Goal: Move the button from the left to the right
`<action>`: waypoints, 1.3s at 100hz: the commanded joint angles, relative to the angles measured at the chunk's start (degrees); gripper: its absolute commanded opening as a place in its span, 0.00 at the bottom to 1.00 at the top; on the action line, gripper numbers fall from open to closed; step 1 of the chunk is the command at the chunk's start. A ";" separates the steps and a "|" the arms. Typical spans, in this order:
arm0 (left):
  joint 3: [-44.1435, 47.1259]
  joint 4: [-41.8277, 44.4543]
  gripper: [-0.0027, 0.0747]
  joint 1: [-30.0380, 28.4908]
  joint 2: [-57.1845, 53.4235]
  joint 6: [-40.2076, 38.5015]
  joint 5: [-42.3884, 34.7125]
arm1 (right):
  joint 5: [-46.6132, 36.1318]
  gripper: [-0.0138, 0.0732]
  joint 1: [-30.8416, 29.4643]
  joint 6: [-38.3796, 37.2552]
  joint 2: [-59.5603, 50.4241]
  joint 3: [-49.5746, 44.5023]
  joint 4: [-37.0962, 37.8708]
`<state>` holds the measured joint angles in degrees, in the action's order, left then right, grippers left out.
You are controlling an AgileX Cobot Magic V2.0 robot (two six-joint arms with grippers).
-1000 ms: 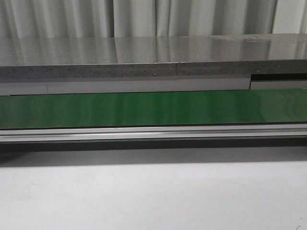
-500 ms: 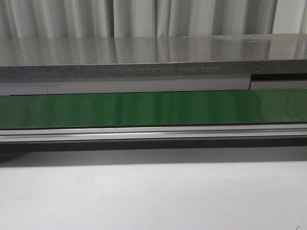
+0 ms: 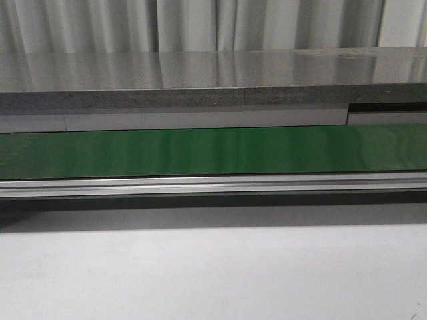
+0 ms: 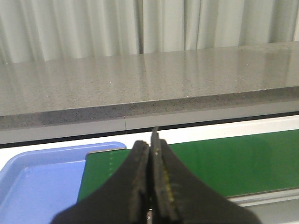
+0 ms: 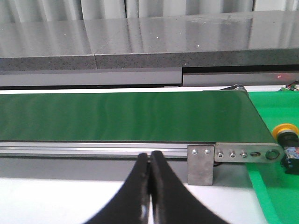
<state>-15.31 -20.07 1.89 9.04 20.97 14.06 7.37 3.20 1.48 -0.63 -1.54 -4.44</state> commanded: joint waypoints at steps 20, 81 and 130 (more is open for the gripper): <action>-1.60 -1.01 0.01 0.41 0.71 -0.32 -4.36 | -6.16 0.08 0.18 -0.17 -1.03 0.95 0.52; -1.60 -1.01 0.01 0.41 0.71 -0.32 -4.36 | -6.16 0.08 0.18 -0.17 -1.03 0.95 0.52; -1.37 4.45 0.01 0.41 0.71 -2.55 -5.57 | -6.16 0.08 0.18 -0.17 -1.03 0.95 0.52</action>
<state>-15.31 -18.41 1.89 9.04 20.87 13.84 6.34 3.20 1.24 -0.63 -1.54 -4.32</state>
